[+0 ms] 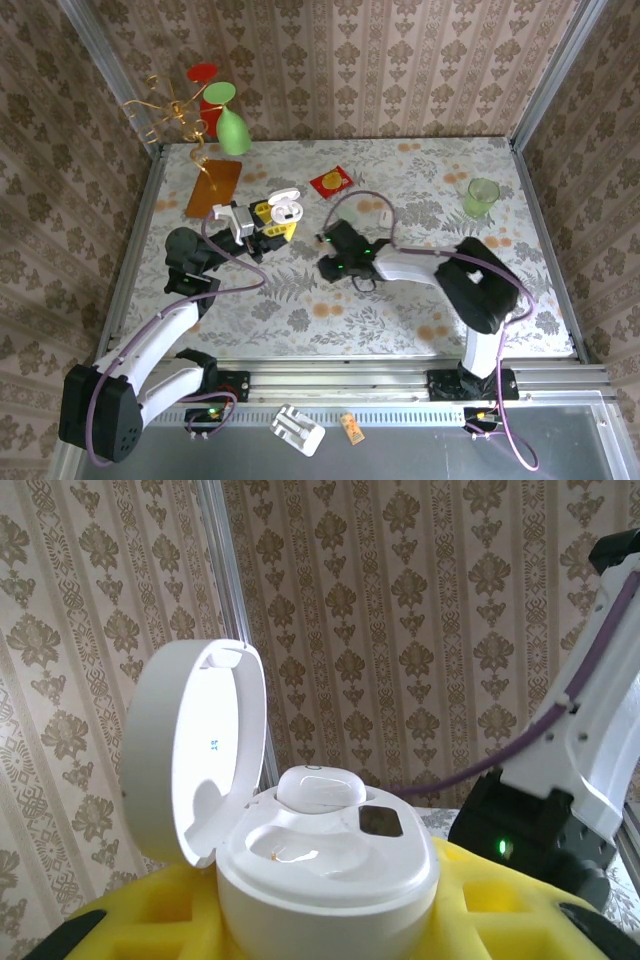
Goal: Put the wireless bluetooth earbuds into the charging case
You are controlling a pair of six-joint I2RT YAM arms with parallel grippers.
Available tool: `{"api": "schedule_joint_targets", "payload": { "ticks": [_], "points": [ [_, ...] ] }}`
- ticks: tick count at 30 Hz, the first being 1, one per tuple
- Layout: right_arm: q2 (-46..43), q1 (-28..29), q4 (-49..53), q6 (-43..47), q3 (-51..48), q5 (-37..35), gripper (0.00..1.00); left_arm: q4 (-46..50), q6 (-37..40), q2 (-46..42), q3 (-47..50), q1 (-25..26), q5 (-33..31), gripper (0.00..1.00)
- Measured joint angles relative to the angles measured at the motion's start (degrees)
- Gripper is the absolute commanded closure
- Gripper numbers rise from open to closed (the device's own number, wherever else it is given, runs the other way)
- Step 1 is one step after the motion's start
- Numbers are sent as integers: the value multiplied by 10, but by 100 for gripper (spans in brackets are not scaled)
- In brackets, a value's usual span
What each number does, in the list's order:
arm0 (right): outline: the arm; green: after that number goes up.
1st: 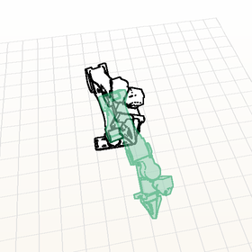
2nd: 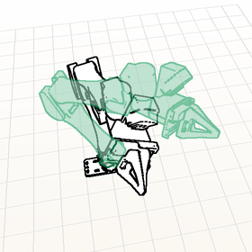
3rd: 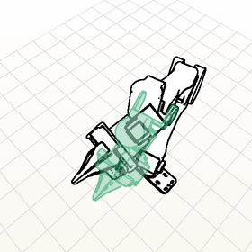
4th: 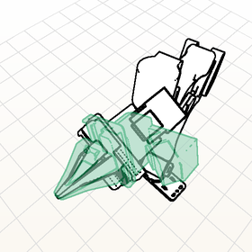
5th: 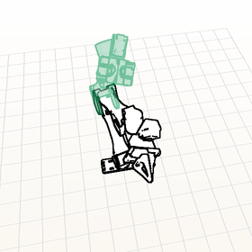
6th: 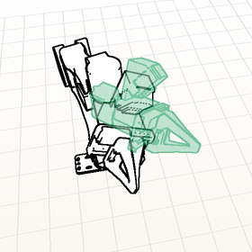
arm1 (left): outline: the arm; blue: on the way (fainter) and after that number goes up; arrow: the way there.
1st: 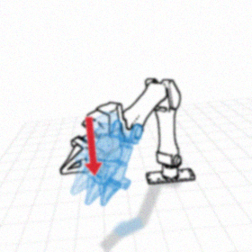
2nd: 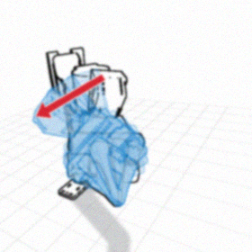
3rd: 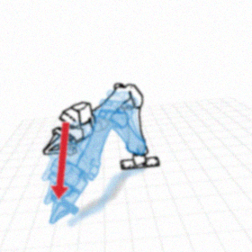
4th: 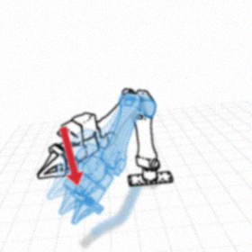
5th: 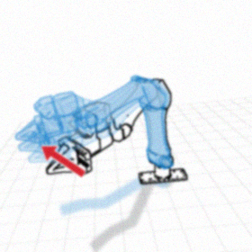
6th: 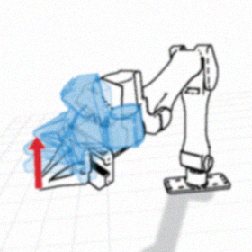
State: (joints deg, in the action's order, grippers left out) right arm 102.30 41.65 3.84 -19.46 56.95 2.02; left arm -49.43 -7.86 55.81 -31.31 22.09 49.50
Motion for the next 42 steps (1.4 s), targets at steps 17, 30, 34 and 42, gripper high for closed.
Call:
{"api": "schedule_joint_targets", "payload": {
  "ticks": [17, 30, 34, 42],
  "points": [
    [-96, -71, 15, -33, -122, -18, 64, -6, 0, 35, 0, 12, 0, 74],
    [-146, -70, 37, -47, -124, -25, 50, -16, 0, 42, 0, 12, 0, 74],
    [-123, -70, 42, -38, -114, -14, 50, -23, 0, 50, 0, 14, 0, 74],
    [-49, -76, 36, -10, -60, 16, 55, -33, 0, 49, 0, 15, 0, 74]
  ]
}}
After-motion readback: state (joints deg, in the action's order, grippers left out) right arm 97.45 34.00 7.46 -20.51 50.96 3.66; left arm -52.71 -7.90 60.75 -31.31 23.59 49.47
